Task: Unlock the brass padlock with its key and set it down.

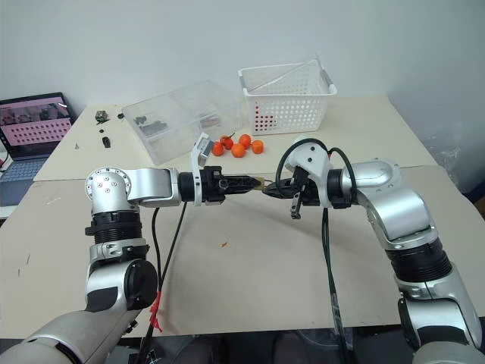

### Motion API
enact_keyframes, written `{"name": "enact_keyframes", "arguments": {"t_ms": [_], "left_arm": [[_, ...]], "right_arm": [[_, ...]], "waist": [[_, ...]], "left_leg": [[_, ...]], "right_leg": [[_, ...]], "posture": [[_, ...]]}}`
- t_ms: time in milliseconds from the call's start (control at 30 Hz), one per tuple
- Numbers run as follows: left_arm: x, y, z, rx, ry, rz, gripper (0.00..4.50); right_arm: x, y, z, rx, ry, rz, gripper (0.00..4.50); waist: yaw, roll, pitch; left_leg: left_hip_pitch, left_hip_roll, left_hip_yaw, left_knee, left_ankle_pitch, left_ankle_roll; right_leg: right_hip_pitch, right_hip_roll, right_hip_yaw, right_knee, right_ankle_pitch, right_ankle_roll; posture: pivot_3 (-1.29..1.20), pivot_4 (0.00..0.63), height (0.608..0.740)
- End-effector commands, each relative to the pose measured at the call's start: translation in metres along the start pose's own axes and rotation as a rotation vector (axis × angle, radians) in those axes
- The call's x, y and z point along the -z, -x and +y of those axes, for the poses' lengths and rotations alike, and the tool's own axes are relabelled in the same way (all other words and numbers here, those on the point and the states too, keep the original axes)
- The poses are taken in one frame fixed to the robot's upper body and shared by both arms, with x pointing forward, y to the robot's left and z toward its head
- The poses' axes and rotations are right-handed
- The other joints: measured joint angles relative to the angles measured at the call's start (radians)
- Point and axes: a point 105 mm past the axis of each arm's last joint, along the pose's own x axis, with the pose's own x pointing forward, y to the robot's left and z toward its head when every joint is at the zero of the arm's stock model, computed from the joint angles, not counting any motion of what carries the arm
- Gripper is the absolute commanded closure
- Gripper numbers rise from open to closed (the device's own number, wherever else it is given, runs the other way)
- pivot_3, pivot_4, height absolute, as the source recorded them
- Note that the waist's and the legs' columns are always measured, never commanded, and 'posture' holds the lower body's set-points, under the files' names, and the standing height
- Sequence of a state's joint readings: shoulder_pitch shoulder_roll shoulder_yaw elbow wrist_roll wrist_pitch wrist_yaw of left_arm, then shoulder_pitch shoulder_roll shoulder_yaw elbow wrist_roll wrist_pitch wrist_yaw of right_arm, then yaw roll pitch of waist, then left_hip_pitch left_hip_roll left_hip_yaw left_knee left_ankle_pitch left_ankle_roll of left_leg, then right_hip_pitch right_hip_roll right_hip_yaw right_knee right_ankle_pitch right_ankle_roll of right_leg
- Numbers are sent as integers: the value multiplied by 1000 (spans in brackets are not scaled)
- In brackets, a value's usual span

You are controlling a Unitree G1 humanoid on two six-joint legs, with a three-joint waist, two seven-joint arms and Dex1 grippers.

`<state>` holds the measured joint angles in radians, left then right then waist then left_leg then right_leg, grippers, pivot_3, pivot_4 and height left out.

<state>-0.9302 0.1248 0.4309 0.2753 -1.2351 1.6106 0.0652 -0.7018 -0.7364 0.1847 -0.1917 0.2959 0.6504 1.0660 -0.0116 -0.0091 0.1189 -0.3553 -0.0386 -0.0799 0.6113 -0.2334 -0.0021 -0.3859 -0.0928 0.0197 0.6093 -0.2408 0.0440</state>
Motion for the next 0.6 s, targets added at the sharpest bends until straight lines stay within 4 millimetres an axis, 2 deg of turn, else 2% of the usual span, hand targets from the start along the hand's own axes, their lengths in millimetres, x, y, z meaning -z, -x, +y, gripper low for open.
{"name": "enact_keyframes", "arguments": {"t_ms": [33,600], "left_arm": [[-5,1,-10,30,-33,-9,4481],[-9,9,-9,11,-41,-30,4481]], "right_arm": [[-15,3,-8,40,70,-32,4436],[-8,-8,-21,74,74,-61,4436]], "waist": [[0,0,0],[0,0,0]], "left_leg": [[0,0,0,0,0,0],[0,0,0,-1,2,-4]], "right_leg": [[0,0,0,0,0,0],[0,0,0,0,0,0]], "posture": [[0,150,740],[0,150,740]]}}
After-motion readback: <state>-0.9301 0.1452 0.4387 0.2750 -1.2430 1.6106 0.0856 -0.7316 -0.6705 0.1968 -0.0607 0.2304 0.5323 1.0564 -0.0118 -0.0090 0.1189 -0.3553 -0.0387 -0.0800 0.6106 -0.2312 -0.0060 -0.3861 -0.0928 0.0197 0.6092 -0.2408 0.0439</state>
